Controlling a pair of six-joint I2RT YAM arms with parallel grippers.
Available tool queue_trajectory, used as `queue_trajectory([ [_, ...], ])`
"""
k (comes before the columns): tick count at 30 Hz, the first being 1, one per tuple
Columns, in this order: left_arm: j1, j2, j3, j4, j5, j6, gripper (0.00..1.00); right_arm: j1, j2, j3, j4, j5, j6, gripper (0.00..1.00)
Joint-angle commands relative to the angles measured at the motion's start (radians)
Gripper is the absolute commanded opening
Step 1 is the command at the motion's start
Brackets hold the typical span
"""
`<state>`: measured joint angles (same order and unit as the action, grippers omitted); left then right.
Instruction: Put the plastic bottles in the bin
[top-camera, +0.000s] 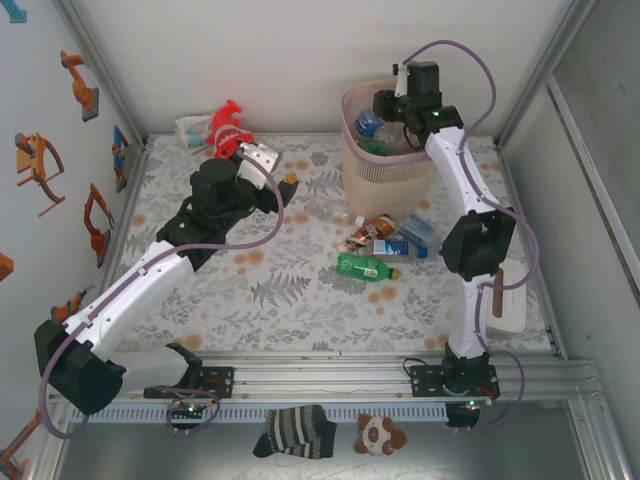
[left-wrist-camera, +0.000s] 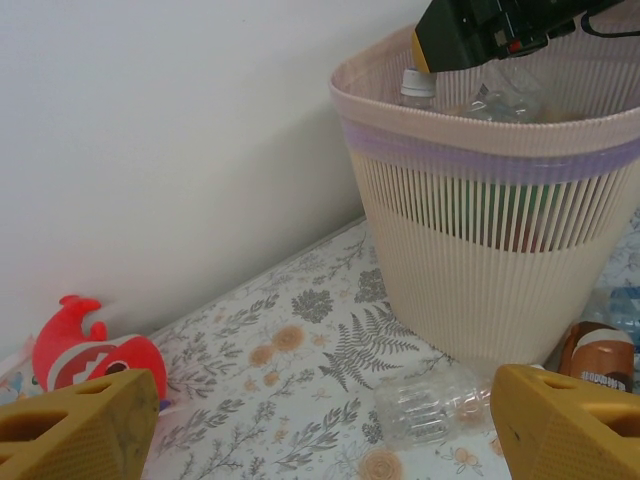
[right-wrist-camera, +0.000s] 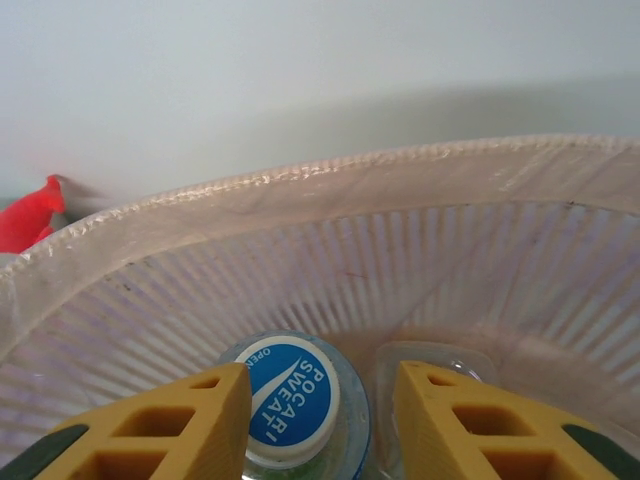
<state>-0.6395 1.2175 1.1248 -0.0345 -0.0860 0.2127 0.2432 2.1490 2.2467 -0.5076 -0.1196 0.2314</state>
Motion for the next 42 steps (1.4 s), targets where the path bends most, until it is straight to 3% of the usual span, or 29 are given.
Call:
queue_trajectory([
  [1, 0.007, 0.007, -0.005, 0.005, 0.006, -0.026, 0.85, 0.006, 0.079, 0.008, -0.103, -0.068, 0.001, 0.38],
  [10, 0.006, 0.022, -0.005, 0.003, 0.015, -0.036, 0.85, 0.006, 0.164, 0.043, -0.151, -0.190, -0.013, 0.24],
  [19, 0.007, 0.033, -0.004, 0.005, 0.023, -0.047, 0.85, 0.019, 0.197, 0.053, -0.172, -0.317, -0.081, 0.18],
  [27, 0.007, 0.041, 0.003, 0.001, 0.029, -0.055, 0.85, 0.029, 0.148, 0.031, -0.138, -0.372, -0.123, 0.18],
  [33, 0.006, 0.050, 0.014, -0.022, 0.031, -0.055, 0.85, 0.028, 0.072, 0.037, -0.123, -0.285, -0.119, 0.22],
  [42, 0.006, 0.048, 0.012, -0.036, 0.035, -0.067, 0.85, 0.029, -0.091, 0.022, -0.165, -0.254, -0.130, 0.31],
])
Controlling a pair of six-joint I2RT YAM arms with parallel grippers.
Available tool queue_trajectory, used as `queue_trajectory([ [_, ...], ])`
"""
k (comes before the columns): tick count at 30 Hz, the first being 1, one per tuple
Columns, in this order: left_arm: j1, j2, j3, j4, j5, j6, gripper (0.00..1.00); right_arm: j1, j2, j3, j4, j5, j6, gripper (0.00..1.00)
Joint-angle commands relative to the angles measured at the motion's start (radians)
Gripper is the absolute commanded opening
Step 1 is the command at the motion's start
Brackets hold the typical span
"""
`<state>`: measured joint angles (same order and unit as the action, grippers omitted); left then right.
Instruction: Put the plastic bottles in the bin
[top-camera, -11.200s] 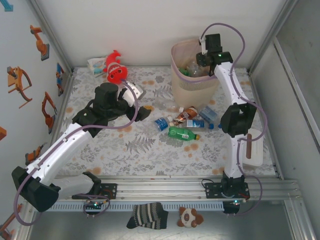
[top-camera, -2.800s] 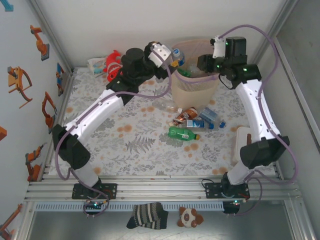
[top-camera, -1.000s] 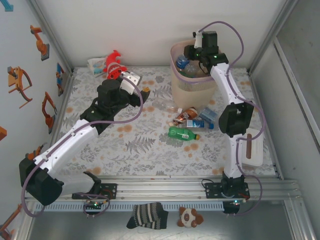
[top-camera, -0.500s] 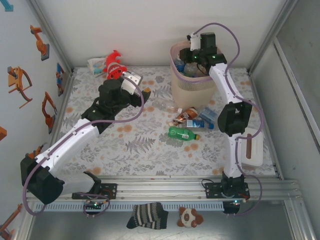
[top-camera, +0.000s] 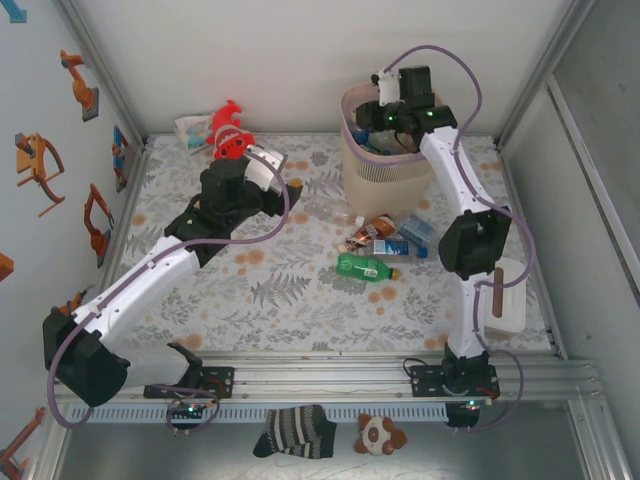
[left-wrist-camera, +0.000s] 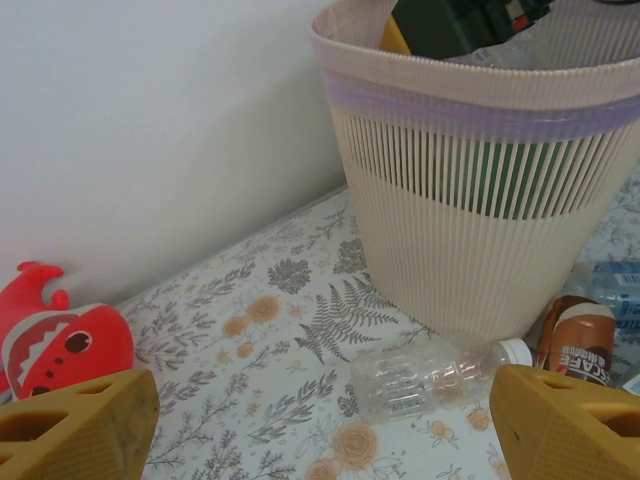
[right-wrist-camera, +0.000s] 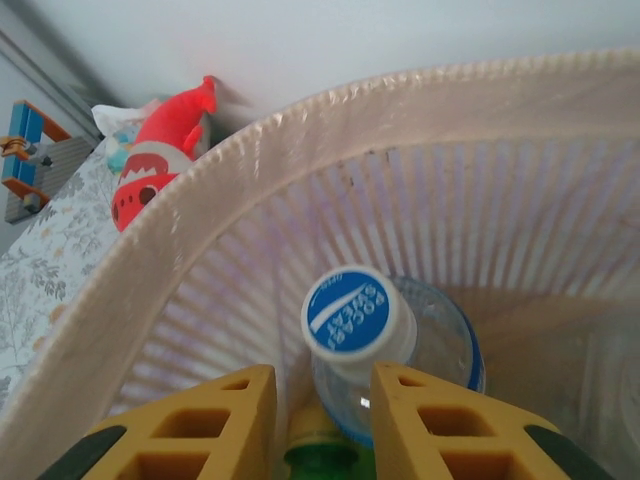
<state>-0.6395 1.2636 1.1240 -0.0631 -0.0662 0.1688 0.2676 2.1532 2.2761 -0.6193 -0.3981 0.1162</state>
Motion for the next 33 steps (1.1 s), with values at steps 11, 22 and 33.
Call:
queue_trajectory([
  [11, 0.015, 0.008, 0.018, -0.059, 0.027, -0.062, 0.86, 0.005, -0.326, -0.199, -0.156, -0.002, -0.168, 0.31],
  [22, 0.038, 0.023, 0.001, -0.091, 0.065, -0.131, 0.86, 0.042, -0.603, -0.540, -0.215, -0.083, -0.405, 0.32],
  [33, 0.046, 0.011, -0.023, -0.098, 0.077, -0.165, 0.86, 0.203, -0.731, -0.819, -0.290, 0.063, -0.584, 0.37],
])
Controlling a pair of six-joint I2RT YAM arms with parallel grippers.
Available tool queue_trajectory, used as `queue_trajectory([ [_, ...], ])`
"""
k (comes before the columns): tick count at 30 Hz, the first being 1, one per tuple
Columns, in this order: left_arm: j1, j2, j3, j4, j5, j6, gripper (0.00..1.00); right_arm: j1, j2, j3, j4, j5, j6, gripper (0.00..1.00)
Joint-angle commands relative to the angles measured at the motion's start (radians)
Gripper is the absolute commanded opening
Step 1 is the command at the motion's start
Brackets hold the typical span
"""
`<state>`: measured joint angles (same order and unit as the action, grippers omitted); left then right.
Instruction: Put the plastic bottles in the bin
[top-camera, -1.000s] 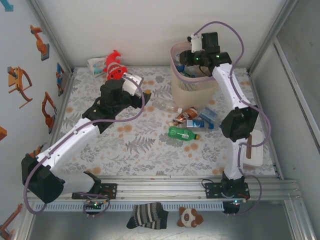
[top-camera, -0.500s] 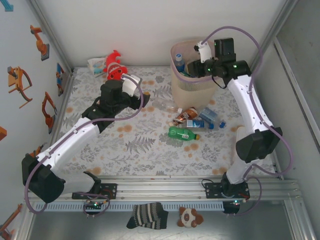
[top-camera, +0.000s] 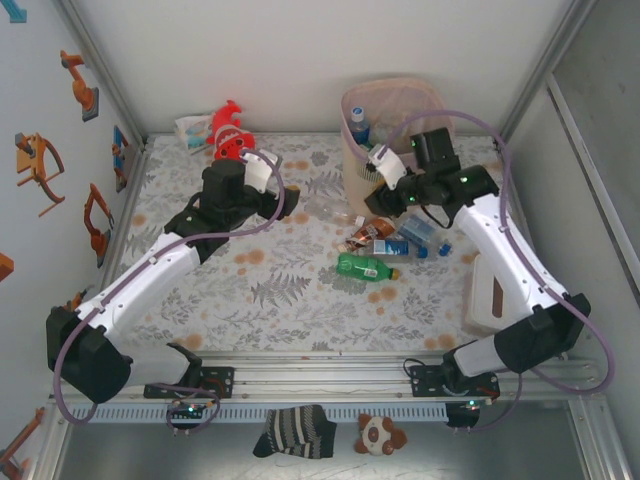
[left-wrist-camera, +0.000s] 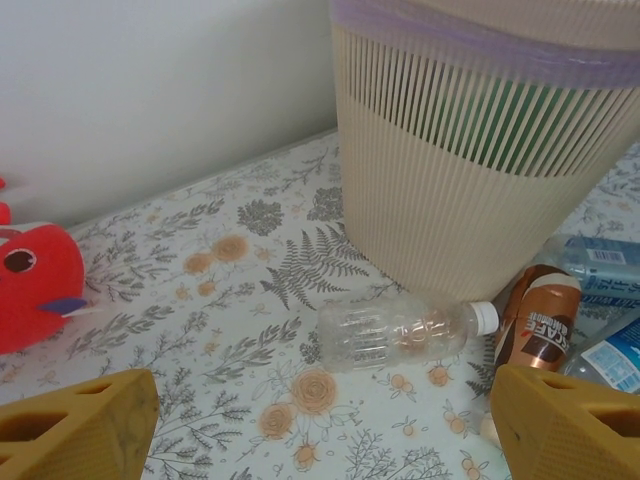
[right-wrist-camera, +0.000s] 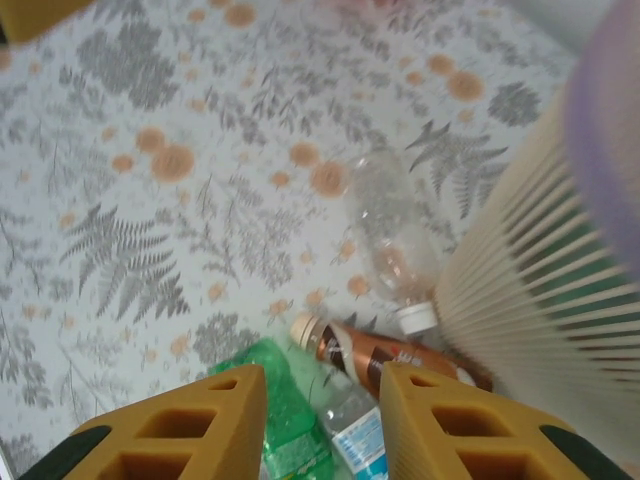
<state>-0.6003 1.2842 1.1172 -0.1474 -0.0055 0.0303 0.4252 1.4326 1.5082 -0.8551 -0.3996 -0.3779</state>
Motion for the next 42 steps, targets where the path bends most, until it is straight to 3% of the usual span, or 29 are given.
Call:
queue_trajectory([
  [1, 0.007, -0.013, -0.020, -0.013, 0.014, -0.027, 0.86, 0.069, -0.010, -0.080, -0.060, 0.090, -0.111, 0.39],
  [8, 0.011, -0.052, -0.051, -0.020, -0.002, -0.036, 0.86, 0.179, 0.032, -0.258, -0.010, 0.189, -0.170, 0.48],
  [15, 0.016, -0.084, -0.074, -0.039, -0.014, -0.040, 0.86, 0.216, 0.112, -0.325, 0.056, 0.276, -0.197, 0.58],
  [20, 0.017, -0.105, -0.094, -0.040, -0.028, -0.045, 0.86, 0.230, 0.164, -0.350, 0.121, 0.311, -0.214, 0.85],
  [42, 0.023, -0.135, -0.123, -0.048, -0.055, -0.062, 0.86, 0.243, 0.360, -0.352, 0.199, 0.390, -0.232, 0.73],
])
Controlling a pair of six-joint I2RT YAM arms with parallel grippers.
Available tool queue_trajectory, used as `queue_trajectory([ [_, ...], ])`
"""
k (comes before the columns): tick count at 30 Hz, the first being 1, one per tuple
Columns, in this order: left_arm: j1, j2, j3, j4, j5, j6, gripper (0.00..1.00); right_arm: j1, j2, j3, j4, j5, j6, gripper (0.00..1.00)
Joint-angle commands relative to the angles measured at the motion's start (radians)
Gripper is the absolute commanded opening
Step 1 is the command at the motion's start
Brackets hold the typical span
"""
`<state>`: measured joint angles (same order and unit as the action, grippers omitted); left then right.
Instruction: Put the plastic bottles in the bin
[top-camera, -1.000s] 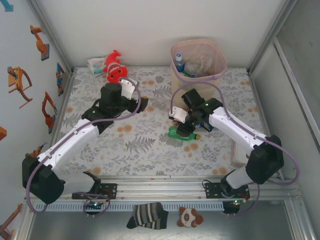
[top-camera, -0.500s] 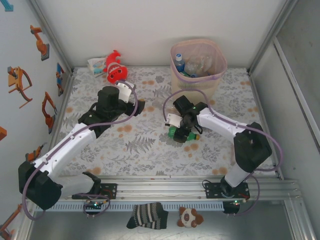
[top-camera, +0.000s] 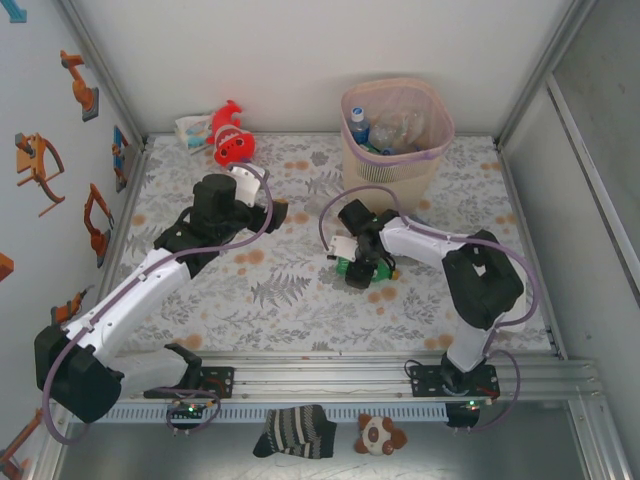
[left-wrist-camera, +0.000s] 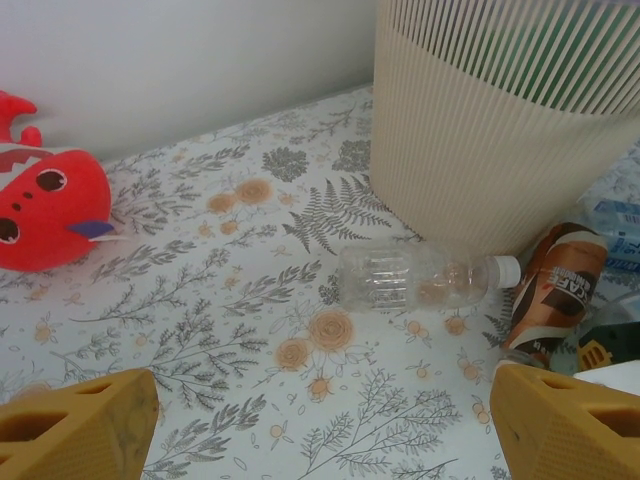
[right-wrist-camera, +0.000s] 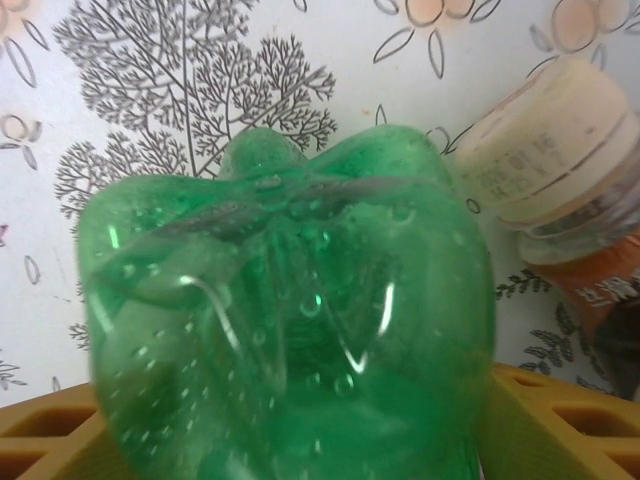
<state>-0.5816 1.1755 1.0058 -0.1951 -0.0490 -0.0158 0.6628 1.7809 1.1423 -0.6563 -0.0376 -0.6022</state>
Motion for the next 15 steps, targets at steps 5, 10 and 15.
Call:
queue_trajectory([
  [5, 0.011, -0.031, -0.016, 0.001, -0.015, -0.018, 0.86, 0.007, 0.006, 0.032, -0.014, 0.009, -0.002, 0.65],
  [10, 0.014, -0.024, -0.017, 0.007, -0.012, -0.018, 0.86, 0.008, -0.001, 0.059, -0.052, -0.006, -0.002, 0.58],
  [15, 0.019, -0.021, -0.016, 0.010, -0.009, -0.017, 0.86, 0.007, -0.034, 0.087, -0.086, -0.035, -0.001, 0.54],
])
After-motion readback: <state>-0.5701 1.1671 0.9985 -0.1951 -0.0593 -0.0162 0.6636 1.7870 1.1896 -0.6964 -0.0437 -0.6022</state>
